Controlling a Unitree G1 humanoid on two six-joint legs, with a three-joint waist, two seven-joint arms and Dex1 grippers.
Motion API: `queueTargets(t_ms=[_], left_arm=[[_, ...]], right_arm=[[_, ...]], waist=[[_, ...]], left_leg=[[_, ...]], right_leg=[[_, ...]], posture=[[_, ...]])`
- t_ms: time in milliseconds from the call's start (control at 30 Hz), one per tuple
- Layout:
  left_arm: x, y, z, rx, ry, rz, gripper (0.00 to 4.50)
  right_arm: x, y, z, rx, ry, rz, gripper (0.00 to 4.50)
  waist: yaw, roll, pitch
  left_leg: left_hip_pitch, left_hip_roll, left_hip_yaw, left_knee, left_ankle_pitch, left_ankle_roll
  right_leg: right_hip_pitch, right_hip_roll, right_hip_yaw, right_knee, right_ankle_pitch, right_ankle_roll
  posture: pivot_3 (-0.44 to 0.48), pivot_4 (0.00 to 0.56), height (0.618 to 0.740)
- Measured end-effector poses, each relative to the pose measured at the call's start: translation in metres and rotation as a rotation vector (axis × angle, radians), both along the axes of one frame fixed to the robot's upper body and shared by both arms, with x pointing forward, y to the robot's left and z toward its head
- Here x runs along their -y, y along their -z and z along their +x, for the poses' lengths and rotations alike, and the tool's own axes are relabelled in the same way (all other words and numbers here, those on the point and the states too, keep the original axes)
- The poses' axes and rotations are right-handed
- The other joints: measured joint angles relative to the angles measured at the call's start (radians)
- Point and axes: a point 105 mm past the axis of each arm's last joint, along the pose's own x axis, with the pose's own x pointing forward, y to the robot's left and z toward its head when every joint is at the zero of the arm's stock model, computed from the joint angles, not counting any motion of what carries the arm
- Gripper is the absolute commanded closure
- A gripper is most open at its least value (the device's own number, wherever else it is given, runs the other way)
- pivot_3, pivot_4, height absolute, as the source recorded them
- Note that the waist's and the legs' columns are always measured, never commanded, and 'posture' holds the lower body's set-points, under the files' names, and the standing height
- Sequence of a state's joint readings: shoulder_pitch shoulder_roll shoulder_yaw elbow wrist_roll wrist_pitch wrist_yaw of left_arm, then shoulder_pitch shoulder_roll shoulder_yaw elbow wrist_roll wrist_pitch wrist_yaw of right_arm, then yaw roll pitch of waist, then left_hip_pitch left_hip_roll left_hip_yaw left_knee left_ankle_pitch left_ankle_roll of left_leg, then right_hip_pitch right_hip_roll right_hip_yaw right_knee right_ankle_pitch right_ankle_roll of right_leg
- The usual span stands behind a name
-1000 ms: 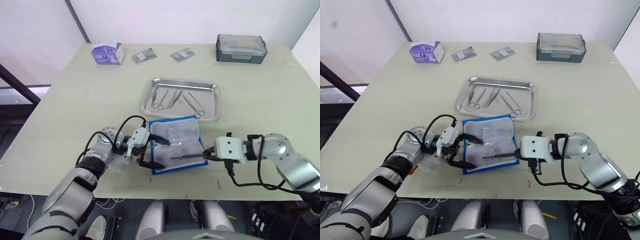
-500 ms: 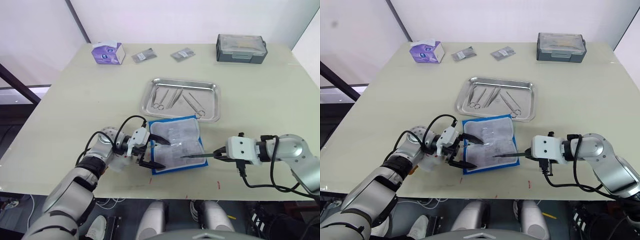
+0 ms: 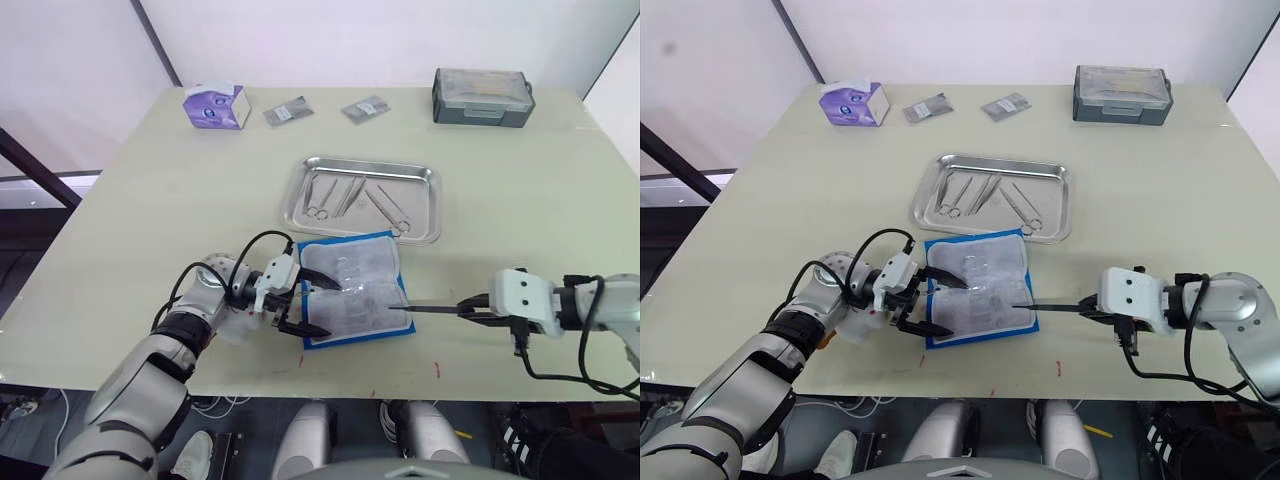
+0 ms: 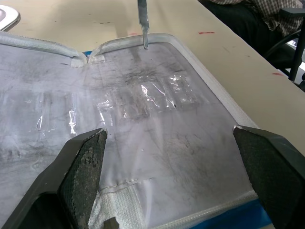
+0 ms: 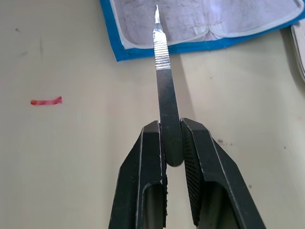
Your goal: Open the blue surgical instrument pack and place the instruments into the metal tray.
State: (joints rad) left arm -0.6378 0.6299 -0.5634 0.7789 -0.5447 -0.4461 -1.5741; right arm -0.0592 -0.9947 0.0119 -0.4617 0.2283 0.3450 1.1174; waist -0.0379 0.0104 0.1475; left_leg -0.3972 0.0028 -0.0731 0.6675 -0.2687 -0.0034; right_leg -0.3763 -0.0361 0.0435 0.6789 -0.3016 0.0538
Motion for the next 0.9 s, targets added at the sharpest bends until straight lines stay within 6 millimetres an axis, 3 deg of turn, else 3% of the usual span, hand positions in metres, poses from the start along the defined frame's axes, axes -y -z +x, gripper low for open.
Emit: queueTargets(t_ms=[200, 500, 700, 833, 900], left_arm=[[0.000, 0.000, 0.000, 0.000, -0.001, 0.000, 0.00], [0.000, 0.000, 0.000, 0.000, -0.002, -0.003, 0.00], [0.001, 0.000, 0.000, -0.001, -0.001, -0.007, 0.00], [0.003, 0.000, 0.000, -0.002, 0.001, -0.015, 0.00], [0.004, 0.000, 0.000, -0.001, 0.003, -0.015, 0.00]], right_arm=[[-0.003, -0.013, 0.014, -0.001, 0.130, 0.161, 4.44], [-0.025, -0.029, 0.065, 0.020, 0.453, 0.433, 4.44], [-0.041, -0.035, 0.092, 0.042, 0.582, 0.494, 4.44], [-0.047, -0.036, 0.127, 0.051, 0.760, 0.514, 4.44], [-0.046, -0.032, 0.127, 0.044, 0.774, 0.503, 4.44]], waist=[[0.000, 0.000, 0.000], [-0.002, 0.000, 0.000], [-0.003, 0.001, -0.001], [0.001, 0.002, -0.001], [0.001, 0.002, -0.001]], left_leg=[[0.000, 0.000, 0.000, 0.000, 0.000, 0.000], [0.000, 0.000, 0.000, 0.000, 0.000, 0.000], [0.000, 0.000, 0.000, 0.000, 0.000, 0.000], [0.000, -0.001, -0.001, 0.000, 0.000, 0.000], [0.000, -0.001, -0.001, 0.000, 0.000, 0.000]], right_leg=[[0.000, 0.000, 0.000, 0.000, 0.000, 0.000], [0.000, 0.000, 0.000, 0.001, 0.000, 0.000], [0.000, 0.000, 0.000, 0.001, 0.000, 0.000], [-0.001, 0.000, 0.000, 0.001, 0.000, 0.000], [-0.001, -0.001, 0.000, 0.001, 0.000, 0.000]], posture=[[0.000, 0.150, 0.738], [0.000, 0.150, 0.738], [0.000, 0.150, 0.738], [0.000, 0.150, 0.738], [0.000, 0.150, 0.738]])
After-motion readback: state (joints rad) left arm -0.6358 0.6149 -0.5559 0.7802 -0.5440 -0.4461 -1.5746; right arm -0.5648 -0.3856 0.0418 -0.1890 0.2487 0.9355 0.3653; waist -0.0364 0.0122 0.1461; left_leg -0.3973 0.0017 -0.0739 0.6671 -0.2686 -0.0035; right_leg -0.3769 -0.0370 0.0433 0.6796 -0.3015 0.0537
